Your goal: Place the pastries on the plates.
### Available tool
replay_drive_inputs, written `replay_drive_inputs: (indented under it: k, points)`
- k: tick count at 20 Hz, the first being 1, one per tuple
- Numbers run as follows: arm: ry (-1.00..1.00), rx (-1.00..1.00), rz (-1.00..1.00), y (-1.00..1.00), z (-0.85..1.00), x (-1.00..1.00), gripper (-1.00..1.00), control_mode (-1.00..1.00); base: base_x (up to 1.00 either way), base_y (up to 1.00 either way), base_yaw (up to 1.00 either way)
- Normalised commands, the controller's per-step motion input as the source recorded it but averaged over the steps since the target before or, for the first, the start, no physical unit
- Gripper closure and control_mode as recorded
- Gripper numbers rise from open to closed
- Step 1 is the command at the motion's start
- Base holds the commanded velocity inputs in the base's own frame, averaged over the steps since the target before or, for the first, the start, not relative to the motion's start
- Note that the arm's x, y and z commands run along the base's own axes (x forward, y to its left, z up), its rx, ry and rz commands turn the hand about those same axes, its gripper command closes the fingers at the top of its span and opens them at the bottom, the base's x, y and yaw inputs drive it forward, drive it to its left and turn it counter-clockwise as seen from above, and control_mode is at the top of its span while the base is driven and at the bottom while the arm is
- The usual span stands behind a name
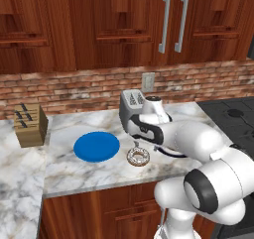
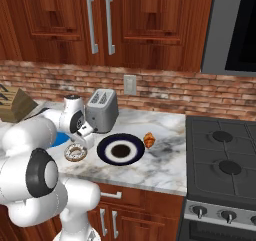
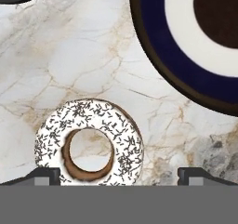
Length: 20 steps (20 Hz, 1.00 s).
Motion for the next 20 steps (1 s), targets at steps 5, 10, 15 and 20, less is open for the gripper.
replay_drive_inputs:
  k: [5,10,15,20]
  points:
    - [0.02,0.00,0.00,0.00,-0.09,-0.02,-1.00,-1.00,0.00,0.00,0.00]
    - [0.00,0.00,0.00,0.00,-0.21,0.00,-1.00,-1.00,0.00,0.00,0.00]
    - [0.00,0.01,0.00,0.00,-0.17,0.00,-1.00,-1.00,0.00,0.00,0.00]
    - [0.03,0.00,0.00,0.00,-0.28,-0.04,-1.00,-1.00,0.00,0.00,0.00]
